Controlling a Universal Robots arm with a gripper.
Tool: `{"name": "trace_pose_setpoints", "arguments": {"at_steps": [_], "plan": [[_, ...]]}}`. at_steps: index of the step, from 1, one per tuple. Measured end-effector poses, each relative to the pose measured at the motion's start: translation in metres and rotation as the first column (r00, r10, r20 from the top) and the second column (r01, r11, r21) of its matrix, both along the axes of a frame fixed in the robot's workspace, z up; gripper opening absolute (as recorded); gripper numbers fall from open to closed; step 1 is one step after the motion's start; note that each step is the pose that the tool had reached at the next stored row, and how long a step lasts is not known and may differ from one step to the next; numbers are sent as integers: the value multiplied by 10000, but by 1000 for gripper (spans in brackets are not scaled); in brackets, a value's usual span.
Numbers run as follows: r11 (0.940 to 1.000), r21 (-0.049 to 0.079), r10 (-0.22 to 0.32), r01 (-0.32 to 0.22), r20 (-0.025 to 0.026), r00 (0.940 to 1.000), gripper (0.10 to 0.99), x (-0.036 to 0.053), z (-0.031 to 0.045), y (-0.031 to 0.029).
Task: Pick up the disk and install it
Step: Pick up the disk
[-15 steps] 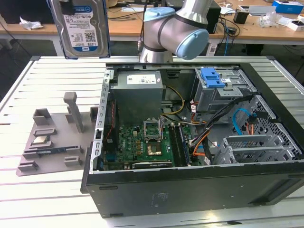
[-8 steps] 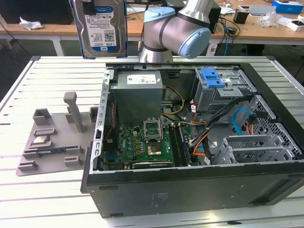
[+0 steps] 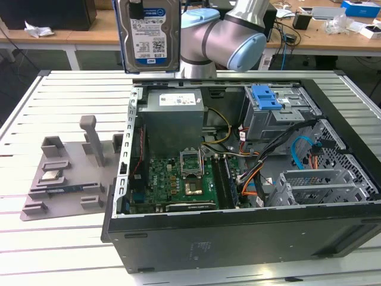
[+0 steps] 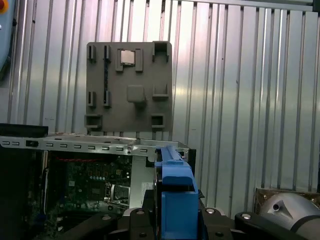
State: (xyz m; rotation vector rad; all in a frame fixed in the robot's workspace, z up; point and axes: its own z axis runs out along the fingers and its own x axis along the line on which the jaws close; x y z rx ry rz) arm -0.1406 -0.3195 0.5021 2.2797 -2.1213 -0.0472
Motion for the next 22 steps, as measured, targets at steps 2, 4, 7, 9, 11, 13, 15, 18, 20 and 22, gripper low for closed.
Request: {"name": "trace_pose_setpoints", "arguments": {"at_steps": [2,4,7,9,11,13,15,18,20,22], "plan": [[10000,0,-2,2,0,10000,369,105,0,0],[10000,0,-2,2,0,10000,369,168,0,0],[10000,0,0,0,-1,10000,369,285,0,0],[10000,1,0,0,-1,10000,369,397,0,1],[10000,0,-1,1,-2,10000,369,448,0,2],[10000,-1,-2,2,-2,10000,369,464,1,2],[10000,0,-2,2,-2,10000,369,474,0,2],[10000,0,-1,1,-1,10000,369,474,0,-25],[10000,0,-1,1,-2,10000,369,474,0,-63],[10000,0,-2,2,-2,10000,369,474,0,-126]]}}
